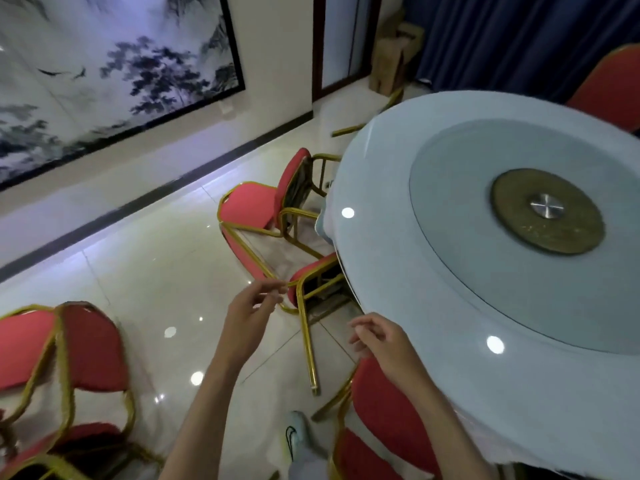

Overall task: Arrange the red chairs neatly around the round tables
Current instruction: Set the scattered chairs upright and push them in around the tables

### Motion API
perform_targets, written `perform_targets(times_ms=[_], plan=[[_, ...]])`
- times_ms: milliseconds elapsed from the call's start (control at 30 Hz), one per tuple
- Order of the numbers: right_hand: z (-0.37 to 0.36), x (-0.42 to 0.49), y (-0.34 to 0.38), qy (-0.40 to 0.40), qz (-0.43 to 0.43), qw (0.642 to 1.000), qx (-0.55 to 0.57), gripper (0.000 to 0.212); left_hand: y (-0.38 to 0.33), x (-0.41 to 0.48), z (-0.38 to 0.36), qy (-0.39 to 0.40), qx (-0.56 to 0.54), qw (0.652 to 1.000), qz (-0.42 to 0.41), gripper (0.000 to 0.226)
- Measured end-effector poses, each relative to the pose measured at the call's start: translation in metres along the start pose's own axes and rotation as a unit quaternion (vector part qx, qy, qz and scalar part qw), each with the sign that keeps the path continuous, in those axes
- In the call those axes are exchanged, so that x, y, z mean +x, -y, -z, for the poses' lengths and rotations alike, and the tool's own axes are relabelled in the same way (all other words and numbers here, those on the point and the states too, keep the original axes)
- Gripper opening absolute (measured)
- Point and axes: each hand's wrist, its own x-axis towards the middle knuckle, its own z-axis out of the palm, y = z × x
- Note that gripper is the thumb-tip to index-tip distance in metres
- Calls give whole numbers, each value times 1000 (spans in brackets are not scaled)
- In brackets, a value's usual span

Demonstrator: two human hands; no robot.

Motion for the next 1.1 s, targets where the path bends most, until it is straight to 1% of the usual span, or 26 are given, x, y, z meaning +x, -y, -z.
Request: perform_targets(times_ms=[100,167,233,300,367,533,667,767,833,933,1000,1100], plan=[[6,8,10,-47,10,998,35,19,-5,14,9,-9,-8,1000,-16,26],[4,13,20,-61,16,997,49,20,-14,17,15,-16,-10,1000,-23,26],[-1,21,33,-49,27,996,63,19,-22,15,19,-27,-5,999,-36,26],[-8,26,50,-22,47,997,61,19,-31,6,26,-55,-3,998,-34,25],[-16,27,62,-16,62,996,66,17,-36,-3,36,-71,-9,997,-22,24],[-42,40,84,12,93,992,87,15,-26,-9,79,-85,15,996,-13,26],[-61,67,92,1,88,992,95,16,-7,12,117,-89,28,996,10,28],[-79,102,106,-15,81,993,87,16,13,48,149,-84,21,996,10,28],[-104,132,120,-33,73,994,81,16,33,81,178,-53,15,998,13,26],[-147,165,152,-34,60,994,81,16,53,119,220,-14,32,999,20,23],[-192,193,182,-10,61,996,70,16,63,141,256,-16,17,999,22,23],[-263,233,229,37,79,995,42,14,70,162,313,-55,7,998,23,23]])
